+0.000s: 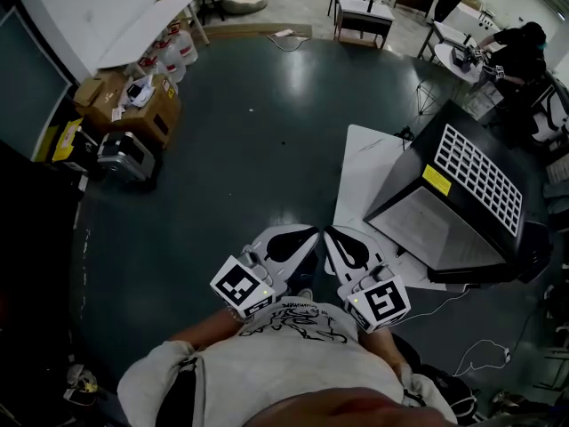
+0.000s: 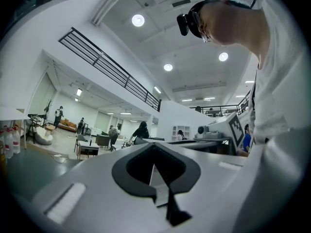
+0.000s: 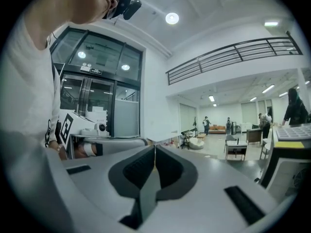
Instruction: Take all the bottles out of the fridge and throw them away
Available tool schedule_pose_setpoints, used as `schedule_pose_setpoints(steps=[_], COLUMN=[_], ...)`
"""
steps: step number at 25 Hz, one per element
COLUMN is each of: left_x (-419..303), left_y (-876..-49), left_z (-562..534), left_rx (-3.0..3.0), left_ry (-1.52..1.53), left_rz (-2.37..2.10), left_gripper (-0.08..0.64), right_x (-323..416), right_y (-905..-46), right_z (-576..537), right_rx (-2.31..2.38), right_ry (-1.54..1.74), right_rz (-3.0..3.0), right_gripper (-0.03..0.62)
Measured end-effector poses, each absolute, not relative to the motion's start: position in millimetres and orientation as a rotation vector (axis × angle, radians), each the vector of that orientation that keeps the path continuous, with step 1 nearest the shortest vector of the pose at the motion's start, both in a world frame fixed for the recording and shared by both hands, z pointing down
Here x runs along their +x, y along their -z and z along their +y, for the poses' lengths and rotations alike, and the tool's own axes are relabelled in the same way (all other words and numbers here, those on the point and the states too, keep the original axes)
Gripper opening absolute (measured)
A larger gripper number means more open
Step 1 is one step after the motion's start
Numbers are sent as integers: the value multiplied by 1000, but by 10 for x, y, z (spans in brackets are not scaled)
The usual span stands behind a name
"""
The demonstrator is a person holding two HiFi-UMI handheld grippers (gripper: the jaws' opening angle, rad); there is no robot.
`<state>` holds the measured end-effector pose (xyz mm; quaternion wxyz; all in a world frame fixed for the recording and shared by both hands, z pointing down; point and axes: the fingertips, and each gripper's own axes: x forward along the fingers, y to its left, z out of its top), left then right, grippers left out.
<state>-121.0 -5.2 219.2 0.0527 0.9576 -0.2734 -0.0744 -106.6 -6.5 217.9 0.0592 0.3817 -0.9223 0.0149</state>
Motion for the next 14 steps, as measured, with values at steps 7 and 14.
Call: schedule_pose_setpoints(steps=[7, 14], left_x=[-1198, -1129], left_y=[-2197, -2219], left_z=[-87, -107], left_rx=[2906, 2903], left_ry=[229, 224], left_rz=[-838, -842], left_gripper=[8, 8], right_x=[-1038, -952], right_y=[-2175, -2178], right_z=[-102, -124], right_rx=[1155, 1167], right_ry=[-37, -40], right_rz=[-2792, -2795], right_gripper=[14, 14])
